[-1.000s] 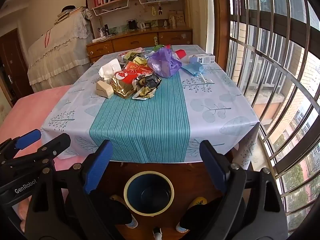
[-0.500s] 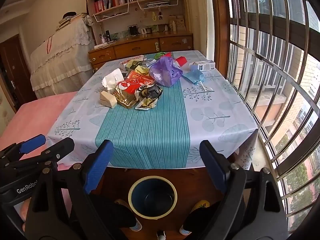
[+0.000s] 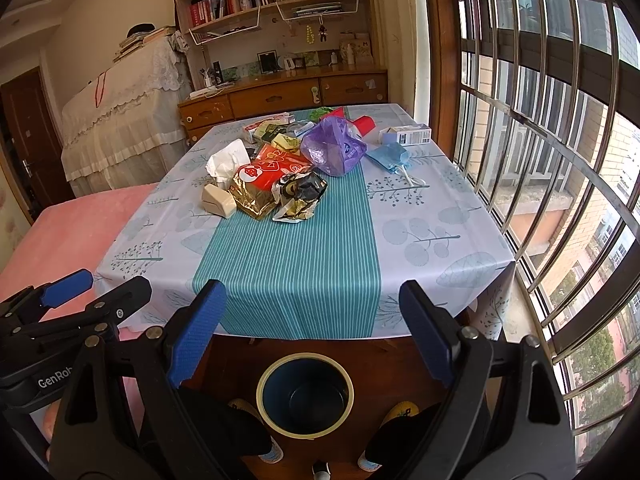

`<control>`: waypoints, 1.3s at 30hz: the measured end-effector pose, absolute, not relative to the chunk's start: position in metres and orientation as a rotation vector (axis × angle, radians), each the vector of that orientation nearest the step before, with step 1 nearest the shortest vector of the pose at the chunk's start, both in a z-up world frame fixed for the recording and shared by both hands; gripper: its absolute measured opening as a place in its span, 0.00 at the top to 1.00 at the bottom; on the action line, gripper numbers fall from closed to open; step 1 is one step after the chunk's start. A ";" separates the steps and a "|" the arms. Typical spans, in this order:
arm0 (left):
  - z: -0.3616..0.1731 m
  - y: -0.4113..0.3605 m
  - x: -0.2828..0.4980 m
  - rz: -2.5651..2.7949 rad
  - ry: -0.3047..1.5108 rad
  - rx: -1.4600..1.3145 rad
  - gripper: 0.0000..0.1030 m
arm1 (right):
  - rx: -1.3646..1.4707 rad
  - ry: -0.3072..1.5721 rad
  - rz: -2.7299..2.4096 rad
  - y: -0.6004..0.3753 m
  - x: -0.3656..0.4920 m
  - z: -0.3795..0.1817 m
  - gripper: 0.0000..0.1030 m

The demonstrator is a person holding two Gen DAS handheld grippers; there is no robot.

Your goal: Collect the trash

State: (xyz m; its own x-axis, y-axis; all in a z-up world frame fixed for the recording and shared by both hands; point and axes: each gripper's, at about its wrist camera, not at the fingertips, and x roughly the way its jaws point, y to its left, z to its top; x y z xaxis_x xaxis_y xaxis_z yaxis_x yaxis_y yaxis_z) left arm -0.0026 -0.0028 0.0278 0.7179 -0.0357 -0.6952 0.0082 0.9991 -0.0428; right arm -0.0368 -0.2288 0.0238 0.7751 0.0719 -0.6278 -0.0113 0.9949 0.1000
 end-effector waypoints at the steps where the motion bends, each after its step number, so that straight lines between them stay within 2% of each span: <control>1: 0.028 -0.003 -0.004 -0.024 0.769 -0.037 0.18 | 0.093 0.683 0.045 -0.229 -0.037 0.024 0.16; 39: 0.026 0.006 -0.004 -0.024 0.770 -0.048 0.18 | 0.104 0.700 0.045 -0.225 -0.038 0.023 0.16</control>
State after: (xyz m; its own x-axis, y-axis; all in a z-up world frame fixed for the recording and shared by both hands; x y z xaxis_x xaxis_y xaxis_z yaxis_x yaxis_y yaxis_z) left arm -0.0043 0.0059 0.0256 0.7179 -0.0397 -0.6950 0.0043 0.9986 -0.0527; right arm -0.0381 -0.2245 0.0228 0.7644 0.0760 -0.6402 -0.0060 0.9938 0.1108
